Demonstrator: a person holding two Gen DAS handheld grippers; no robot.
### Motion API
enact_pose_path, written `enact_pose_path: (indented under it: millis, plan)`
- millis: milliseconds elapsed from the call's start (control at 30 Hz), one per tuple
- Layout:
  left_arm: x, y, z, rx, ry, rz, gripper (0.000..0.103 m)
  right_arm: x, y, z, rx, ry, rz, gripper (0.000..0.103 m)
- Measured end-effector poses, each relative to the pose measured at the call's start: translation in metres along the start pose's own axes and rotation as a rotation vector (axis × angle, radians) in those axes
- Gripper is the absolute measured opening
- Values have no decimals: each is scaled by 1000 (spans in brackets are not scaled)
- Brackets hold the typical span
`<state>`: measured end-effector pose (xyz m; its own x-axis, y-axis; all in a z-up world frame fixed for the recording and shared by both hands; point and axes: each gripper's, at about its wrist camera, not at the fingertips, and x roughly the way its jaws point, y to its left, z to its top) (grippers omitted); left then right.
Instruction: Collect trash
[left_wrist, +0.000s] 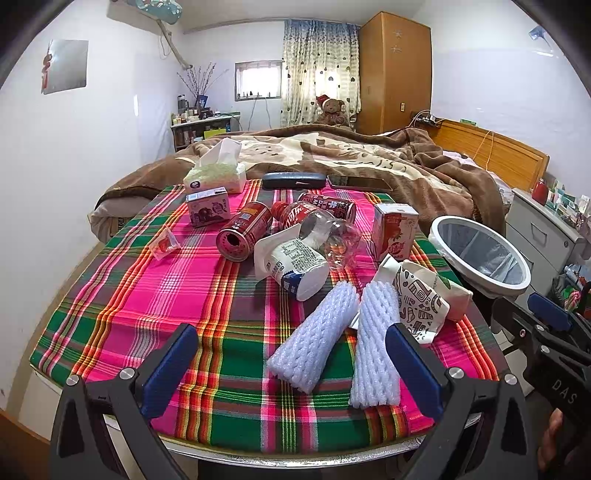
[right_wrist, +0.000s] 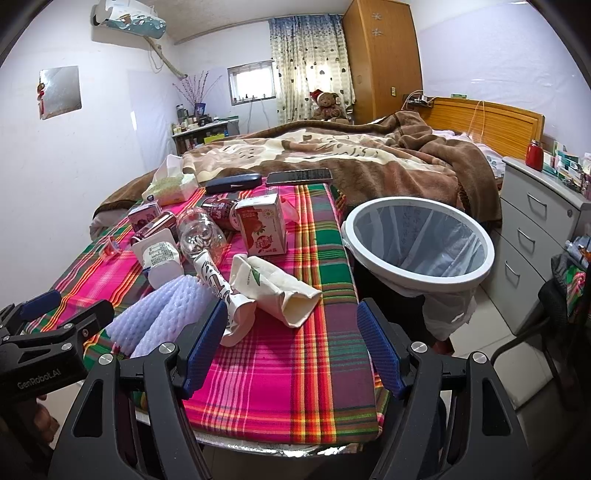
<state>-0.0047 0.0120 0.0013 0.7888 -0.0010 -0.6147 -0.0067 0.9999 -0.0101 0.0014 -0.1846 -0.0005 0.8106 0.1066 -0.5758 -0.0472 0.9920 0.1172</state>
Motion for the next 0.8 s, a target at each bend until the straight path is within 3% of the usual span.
enact_pose_path:
  millis: [800]
  plan:
    - [-4,2,3,4,-9,5,103,-1,0,1,-2,-4,1,74]
